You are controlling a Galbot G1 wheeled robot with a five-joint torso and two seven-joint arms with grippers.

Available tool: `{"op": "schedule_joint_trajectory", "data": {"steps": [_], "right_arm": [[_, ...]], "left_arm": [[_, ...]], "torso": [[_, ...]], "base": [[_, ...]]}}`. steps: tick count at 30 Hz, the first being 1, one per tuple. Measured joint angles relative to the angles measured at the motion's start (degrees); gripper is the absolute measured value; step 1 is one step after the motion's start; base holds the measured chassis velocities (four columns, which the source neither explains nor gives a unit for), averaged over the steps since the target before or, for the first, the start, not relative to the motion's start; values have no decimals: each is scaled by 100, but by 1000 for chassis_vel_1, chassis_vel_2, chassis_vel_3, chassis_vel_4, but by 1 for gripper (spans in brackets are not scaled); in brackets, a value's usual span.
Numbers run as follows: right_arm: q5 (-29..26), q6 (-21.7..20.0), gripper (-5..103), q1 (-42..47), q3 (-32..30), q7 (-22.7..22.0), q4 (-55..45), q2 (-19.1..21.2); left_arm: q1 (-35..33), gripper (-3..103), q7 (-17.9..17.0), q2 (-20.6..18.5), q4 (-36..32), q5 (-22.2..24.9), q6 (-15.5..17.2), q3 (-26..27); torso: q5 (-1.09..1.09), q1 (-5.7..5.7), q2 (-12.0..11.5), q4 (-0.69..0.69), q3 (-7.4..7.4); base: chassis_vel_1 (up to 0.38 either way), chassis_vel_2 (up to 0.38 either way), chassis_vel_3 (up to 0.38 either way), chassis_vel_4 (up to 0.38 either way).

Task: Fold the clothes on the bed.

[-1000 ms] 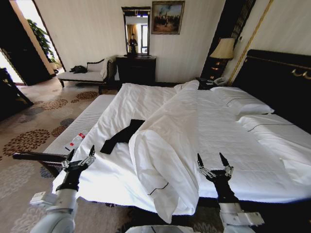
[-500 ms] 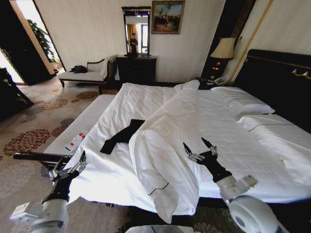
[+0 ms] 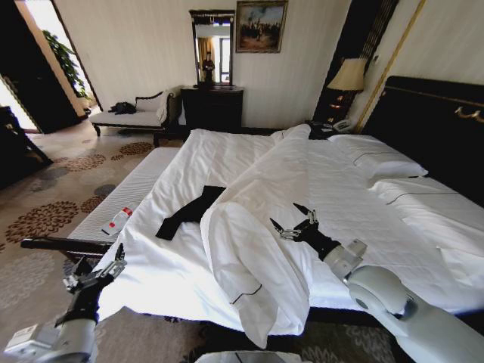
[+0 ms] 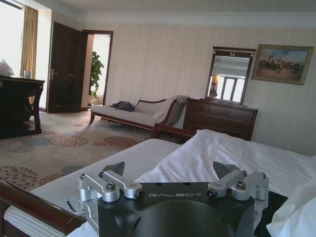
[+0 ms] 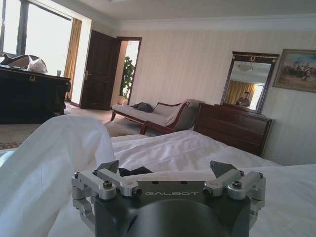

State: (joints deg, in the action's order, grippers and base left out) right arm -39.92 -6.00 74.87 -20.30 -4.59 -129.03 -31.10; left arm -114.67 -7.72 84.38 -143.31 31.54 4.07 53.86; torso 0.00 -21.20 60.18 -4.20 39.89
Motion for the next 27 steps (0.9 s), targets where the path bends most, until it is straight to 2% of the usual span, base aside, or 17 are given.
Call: {"op": "schedule_joint_trajectory", "data": {"steps": [2,4,9,10,16,17,20,27], "right_arm": [[-164,-139,100,-473,438,-97,33,109],[-190,-167,100,-586,539,-118,38,129],[-267,-431,100,-1914,1792,-278,251,190],[-267,-431,100,-1914,1792,-278,251,190],[-474,-641,100,-3247,2948,-363,731,-174],[-474,-641,100,-3247,2948,-363,731,-174],[-611,-722,100,-3811,3516,-452,984,-512],[-695,-943,100,-4500,4379,-585,1331,-1072]], "left_arm": [[-6,100,0,27,2,-26,1,-1],[-4,100,1,30,2,-26,1,7],[7,100,-5,104,4,-14,1,78],[7,100,-5,104,4,-14,1,78],[-1,100,-10,166,6,-16,-1,105],[-1,100,-10,166,6,-16,-1,105],[10,100,-10,195,6,-17,-4,116],[58,100,-23,210,7,48,-7,211]], "torso": [[0,0,0,0,0],[1,0,0,0,0],[-1,0,0,0,0],[-1,0,0,0,0],[0,-1,0,1,0],[0,-1,0,1,0],[-1,-1,0,1,0],[0,-1,0,0,0]], "base": [[0,0,0,0],[0,0,0,0],[0,0,0,0],[0,0,0,0],[0,0,0,0],[0,0,0,0],[0,0,0,0],[0,0,0,0]]}}
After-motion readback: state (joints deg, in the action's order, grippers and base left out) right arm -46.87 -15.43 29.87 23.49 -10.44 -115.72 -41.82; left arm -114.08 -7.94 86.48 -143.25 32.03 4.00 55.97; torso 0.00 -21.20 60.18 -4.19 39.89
